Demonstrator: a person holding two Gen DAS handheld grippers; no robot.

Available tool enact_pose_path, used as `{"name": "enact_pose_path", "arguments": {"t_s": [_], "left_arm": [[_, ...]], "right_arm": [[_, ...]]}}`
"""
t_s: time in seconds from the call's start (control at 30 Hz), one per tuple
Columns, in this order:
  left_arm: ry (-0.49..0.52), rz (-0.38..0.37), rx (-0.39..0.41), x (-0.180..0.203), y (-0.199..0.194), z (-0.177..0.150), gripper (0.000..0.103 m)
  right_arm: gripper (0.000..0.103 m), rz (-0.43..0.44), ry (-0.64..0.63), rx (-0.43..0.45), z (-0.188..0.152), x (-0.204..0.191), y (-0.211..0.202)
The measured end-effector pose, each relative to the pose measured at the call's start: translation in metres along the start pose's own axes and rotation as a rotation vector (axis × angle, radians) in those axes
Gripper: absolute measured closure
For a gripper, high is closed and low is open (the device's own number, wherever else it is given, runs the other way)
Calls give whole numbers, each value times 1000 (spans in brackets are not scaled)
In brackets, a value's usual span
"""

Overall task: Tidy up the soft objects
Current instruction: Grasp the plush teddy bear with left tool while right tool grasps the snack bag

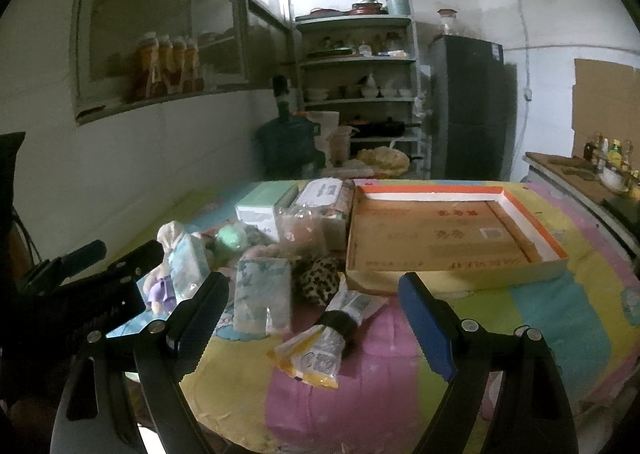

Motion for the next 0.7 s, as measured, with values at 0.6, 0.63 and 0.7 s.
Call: {"name": "enact_pose_path", "arguments": {"t_s": [0.6,0.63,0.7], "left_arm": [[-52,-37,-1,-39,34,-22,21],[-61,-35,1,-43,35,-21,21],[-82,-32,3,-51,39,-20,21]], "right_arm": [[15,44,35,-144,-39,19,65],[15,51,57,-148,-38,23,68],[15,51,91,-157,-34,28,74]]}}
Point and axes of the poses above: each gripper's, at about its wrist camera, not at the fingertips, and y roughly the way its jaws point, x to its right, z to its top, the point moved 6 cm from there along y, roughly the way its jaws point, and after that the axes turned 13 degrees about -x, right-handed, at the moved point
